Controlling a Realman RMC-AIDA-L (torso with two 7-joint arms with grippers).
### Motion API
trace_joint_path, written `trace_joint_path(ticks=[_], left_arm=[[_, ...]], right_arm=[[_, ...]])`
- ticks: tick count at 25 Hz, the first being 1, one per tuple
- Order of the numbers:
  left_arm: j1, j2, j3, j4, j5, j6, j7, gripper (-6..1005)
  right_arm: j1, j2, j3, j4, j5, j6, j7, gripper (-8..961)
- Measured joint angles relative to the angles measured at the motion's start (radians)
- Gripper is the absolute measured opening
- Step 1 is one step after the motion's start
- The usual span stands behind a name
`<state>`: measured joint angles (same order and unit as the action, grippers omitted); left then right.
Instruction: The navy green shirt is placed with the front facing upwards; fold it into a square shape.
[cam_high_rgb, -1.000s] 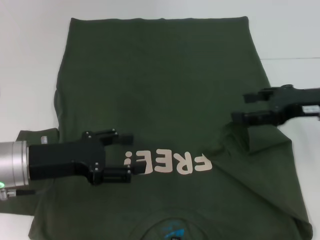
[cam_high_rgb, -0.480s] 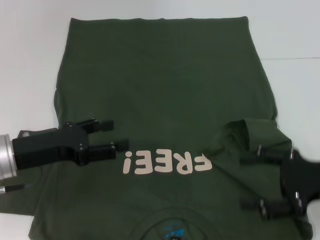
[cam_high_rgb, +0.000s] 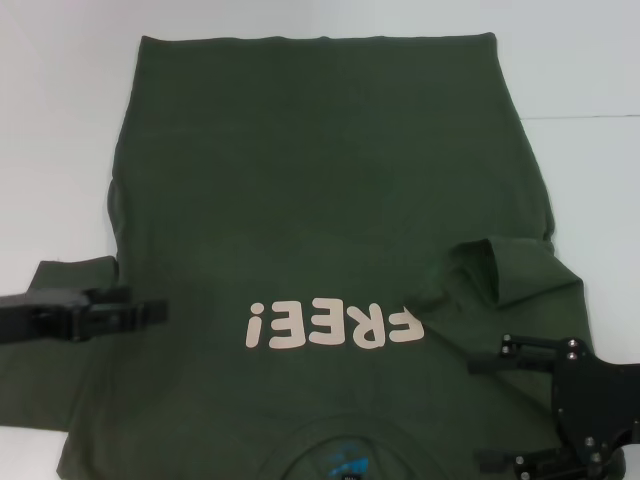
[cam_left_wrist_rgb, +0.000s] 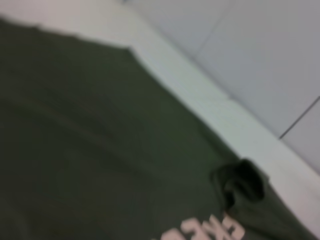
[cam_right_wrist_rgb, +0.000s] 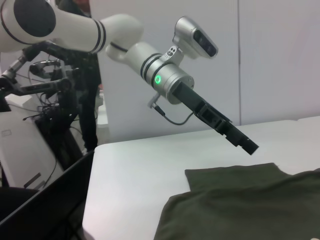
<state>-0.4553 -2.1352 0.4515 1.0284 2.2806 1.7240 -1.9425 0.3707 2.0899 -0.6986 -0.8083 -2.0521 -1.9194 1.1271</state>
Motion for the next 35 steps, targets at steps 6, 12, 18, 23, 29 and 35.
trace_joint_path(ticks=[6,12,18,23,29,35], left_arm=[[0.04,-0.009,-0.002,0.205,0.105,0.058,-0.225,787],[0.066,-0.027,0.025,0.36,0.192,0.086,-0.375,785],[0.047,-0.027,0.061,0.412,0.337,0.082,-0.507,784],[0.042,-0.022,0.053,0.406,0.368,0.041,-0.572,783],[0.042,-0.019,0.027,0.4,0.444,0.01,-0.605,781],[0.049,-0.02,0.02,0.379,0.476,-0.006,-0.618,780]], right_arm=[[0.015,-0.003,-0.014,-0.022,-0.023,0.011,0.012,930],[0.025,-0.005,-0.007,-0.092,-0.06,0.013,0.059,930],[0.05,-0.005,-0.011,-0.096,-0.062,0.037,0.061,929],[0.064,0.0,-0.025,-0.089,-0.062,0.062,0.061,929],[0.079,0.001,-0.04,-0.068,-0.062,0.08,0.062,928],[0.09,0.001,-0.045,-0.054,-0.062,0.094,0.062,928]])
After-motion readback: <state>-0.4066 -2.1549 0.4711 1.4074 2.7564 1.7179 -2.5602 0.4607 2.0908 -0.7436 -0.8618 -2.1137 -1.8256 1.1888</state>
